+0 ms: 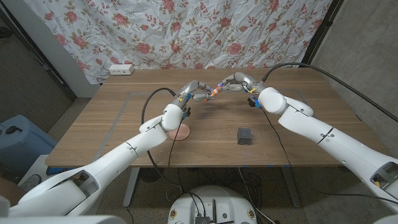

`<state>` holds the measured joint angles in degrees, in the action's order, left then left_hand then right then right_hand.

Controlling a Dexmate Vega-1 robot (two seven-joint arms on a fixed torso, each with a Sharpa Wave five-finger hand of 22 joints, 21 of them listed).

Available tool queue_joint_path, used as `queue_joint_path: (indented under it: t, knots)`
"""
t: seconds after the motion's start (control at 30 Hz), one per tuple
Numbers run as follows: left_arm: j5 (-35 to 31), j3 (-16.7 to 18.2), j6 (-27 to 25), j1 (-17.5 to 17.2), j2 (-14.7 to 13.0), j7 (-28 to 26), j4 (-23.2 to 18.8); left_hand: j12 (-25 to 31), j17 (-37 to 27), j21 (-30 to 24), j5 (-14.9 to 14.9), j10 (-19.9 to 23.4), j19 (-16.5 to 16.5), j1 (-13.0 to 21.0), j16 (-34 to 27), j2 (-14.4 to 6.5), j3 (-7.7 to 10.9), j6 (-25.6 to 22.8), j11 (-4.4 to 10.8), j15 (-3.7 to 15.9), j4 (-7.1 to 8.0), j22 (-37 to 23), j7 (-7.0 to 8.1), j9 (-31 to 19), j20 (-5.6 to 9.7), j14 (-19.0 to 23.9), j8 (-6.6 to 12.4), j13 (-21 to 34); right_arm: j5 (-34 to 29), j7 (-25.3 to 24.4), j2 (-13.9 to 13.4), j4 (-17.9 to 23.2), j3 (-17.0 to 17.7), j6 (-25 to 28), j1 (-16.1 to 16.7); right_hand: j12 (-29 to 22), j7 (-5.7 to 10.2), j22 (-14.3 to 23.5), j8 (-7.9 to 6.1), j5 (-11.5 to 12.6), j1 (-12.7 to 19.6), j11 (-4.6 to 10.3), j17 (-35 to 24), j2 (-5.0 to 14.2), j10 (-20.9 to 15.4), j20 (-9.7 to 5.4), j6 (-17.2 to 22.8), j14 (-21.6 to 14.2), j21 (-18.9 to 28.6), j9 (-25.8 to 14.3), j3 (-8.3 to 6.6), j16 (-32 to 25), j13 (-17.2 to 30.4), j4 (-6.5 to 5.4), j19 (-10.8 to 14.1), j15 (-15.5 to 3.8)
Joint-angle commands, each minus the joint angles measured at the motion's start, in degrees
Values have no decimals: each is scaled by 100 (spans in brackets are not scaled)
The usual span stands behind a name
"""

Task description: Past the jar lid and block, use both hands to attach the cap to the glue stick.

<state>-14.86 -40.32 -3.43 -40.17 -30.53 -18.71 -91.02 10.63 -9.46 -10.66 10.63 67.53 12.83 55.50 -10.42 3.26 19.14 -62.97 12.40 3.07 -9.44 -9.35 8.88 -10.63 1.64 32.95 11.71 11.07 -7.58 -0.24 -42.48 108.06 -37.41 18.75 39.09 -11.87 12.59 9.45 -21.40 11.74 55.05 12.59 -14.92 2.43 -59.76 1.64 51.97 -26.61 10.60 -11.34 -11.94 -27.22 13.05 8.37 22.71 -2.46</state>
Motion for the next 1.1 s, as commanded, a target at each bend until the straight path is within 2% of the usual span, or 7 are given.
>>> queue_joint_path:
  t: [0.03, 1.1]
  knots:
    - [-14, 5, -13, -18, 15, -32, -29, 43, -14, 7, 38, 44, 26, -112, -11, -420, 40, -210, 35, 540, -10, -18, -166, -69, 1, 12, 15, 7, 43, -5, -8, 30, -17, 0, 36, -5, 23, 18, 2, -14, 4, 0, -13, 63, 16, 24, 52, -1, 27, -13, 7, -38, 20, 4, 32, -714]
    - [-46, -6, -1, -24, 24, -29, -49, 60, -16, -4, 39, 92, 63, -89, -16, -438, 46, -257, 32, 550, -15, -17, -184, -68, 15, 26, 33, 9, -50, -155, 59, 86, -77, 87, 109, -21, 22, 17, -12, -7, 51, 2, -6, 61, -33, 15, 121, -30, 34, -34, 21, -58, 19, 23, 67, -728]
